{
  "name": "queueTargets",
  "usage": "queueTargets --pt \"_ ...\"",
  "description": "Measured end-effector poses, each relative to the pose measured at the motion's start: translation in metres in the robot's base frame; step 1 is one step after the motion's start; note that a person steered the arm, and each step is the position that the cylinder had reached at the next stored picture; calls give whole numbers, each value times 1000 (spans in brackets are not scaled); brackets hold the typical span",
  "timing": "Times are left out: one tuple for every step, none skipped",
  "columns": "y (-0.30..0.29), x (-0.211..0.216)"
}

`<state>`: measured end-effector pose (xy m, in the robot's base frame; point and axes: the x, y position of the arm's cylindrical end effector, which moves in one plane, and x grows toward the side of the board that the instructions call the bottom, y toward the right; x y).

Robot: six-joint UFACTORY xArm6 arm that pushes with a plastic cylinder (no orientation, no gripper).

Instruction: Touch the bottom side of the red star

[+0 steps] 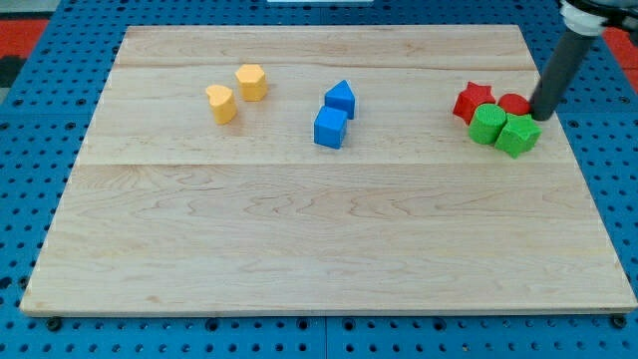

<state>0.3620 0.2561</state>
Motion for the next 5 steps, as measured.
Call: queueTargets --pt "-13 -10" --pt "-10 -12" --pt "-64 -12" --pt "-5 -8" --pt "67 26"
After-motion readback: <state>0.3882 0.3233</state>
